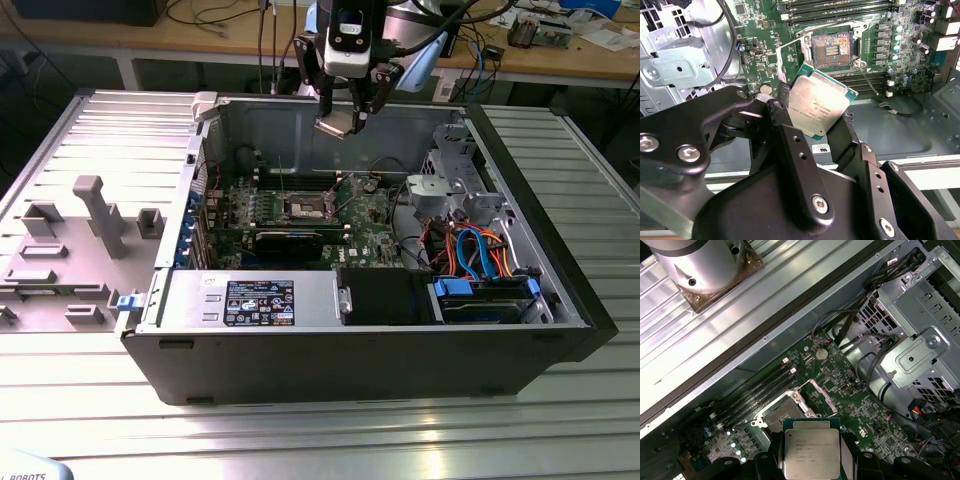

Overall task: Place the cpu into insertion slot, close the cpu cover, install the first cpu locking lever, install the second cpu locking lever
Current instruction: 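Place the cpu into insertion slot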

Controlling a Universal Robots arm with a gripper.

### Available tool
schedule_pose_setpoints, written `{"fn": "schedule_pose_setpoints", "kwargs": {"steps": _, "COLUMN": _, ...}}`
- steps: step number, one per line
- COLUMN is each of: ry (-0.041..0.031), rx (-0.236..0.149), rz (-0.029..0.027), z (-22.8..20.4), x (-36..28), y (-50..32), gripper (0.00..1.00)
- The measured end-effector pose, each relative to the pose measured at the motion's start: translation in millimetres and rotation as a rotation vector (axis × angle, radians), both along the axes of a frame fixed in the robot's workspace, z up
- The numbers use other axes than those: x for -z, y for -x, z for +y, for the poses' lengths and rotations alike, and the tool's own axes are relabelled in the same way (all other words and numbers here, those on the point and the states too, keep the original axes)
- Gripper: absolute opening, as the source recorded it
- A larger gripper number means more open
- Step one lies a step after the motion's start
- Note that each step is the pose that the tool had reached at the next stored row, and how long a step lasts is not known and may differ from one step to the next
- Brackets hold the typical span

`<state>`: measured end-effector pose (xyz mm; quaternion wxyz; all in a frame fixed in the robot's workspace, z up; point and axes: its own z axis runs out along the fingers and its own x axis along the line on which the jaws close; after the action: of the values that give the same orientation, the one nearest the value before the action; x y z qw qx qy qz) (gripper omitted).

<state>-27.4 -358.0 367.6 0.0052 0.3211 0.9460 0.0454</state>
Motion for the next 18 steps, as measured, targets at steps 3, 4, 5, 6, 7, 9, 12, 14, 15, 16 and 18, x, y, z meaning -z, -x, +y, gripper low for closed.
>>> {"fn": "schedule_pose_setpoints", "kwargs": {"steps": 3, "ry": 0.0, "rx": 0.003, "rz": 0.0, "z": 0.0, "x": 0.0, "y": 0.0, "gripper": 0.54}}
{"fn": "schedule_pose_setpoints", "kwargs": {"steps": 4, "ry": 0.0, "rx": 0.008, "rz": 0.0, "z": 0.0, "x": 0.0, "y": 0.0, "gripper": 0.54}}
{"fn": "schedule_pose_setpoints", "kwargs": {"steps": 5, "ry": 0.0, "rx": 0.014, "rz": 0.0, "z": 0.0, "x": 0.0, "y": 0.0, "gripper": 0.54}}
{"fn": "schedule_pose_setpoints", "kwargs": {"steps": 6, "ry": 0.0001, "rx": 0.02, "rz": 0.0, "z": 0.0, "x": 0.0, "y": 0.0, "gripper": 0.54}}
{"fn": "schedule_pose_setpoints", "kwargs": {"steps": 7, "ry": -0.0001, "rx": 0.032, "rz": 0.0, "z": 0.0, "x": 0.0, "y": 0.0, "gripper": 0.54}}
{"fn": "schedule_pose_setpoints", "kwargs": {"steps": 9, "ry": -0.0001, "rx": 0.056, "rz": -0.0001, "z": 0.0, "x": 0.1, "y": 0.0, "gripper": 0.54}}
{"fn": "schedule_pose_setpoints", "kwargs": {"steps": 12, "ry": -0.0001, "rx": 0.119, "rz": -0.0001, "z": 0.0, "x": 0.2, "y": 0.0, "gripper": 0.54}}
{"fn": "schedule_pose_setpoints", "kwargs": {"steps": 14, "ry": 0.0, "rx": 0.141, "rz": 0.0, "z": 0.0, "x": 0.2, "y": 0.0, "gripper": 0.54}}
{"fn": "schedule_pose_setpoints", "kwargs": {"steps": 15, "ry": 0.0, "rx": 0.143, "rz": 0.0001, "z": 0.0, "x": 0.2, "y": 0.0, "gripper": 0.54}}
{"fn": "schedule_pose_setpoints", "kwargs": {"steps": 16, "ry": 0.0001, "rx": 0.144, "rz": 0.0, "z": 0.0, "x": 0.2, "y": 0.0, "gripper": 0.54}}
{"fn": "schedule_pose_setpoints", "kwargs": {"steps": 18, "ry": 0.0, "rx": 0.144, "rz": 0.0, "z": 0.0, "x": 0.2, "y": 0.0, "gripper": 0.54}}
